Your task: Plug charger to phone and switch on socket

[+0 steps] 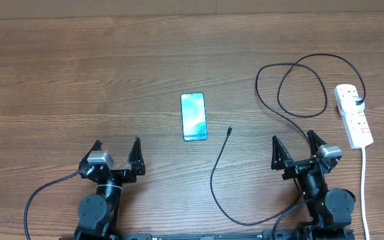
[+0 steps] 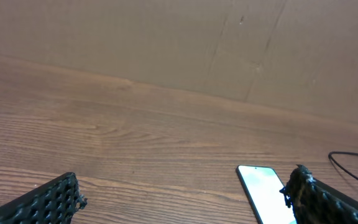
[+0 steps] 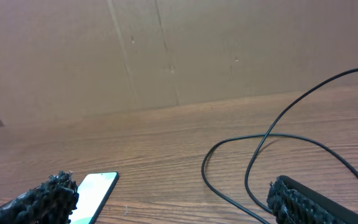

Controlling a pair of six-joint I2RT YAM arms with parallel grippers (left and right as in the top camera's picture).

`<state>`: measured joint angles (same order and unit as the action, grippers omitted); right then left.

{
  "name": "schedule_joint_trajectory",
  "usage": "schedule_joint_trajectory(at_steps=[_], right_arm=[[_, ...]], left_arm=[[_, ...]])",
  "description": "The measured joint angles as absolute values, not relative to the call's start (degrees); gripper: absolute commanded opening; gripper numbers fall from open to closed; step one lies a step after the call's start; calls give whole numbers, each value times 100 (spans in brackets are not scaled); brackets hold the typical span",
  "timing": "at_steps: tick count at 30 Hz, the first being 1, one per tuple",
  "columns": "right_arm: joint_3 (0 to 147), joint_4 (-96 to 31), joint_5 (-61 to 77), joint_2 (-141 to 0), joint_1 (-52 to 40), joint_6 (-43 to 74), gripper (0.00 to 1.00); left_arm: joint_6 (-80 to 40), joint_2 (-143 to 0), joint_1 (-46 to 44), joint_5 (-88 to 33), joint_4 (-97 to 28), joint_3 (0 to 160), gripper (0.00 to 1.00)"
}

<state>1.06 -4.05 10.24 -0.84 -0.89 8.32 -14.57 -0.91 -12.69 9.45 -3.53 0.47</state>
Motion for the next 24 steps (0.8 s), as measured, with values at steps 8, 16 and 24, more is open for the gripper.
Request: schedule_joint_trajectory(at_steps=[8,16,24], right_arm=[[106,-408,1024,-84,-89,832,100],[106,-405,1024,-84,-89,832,100],[106,-405,1024,-84,-91,829,100]], left_arm=[[-1457,-91,-1269,930,-301,47,100],[-1433,-91,-1269,858,-134,86,100],[-788,-130,-1269,858,-893,1424,100]])
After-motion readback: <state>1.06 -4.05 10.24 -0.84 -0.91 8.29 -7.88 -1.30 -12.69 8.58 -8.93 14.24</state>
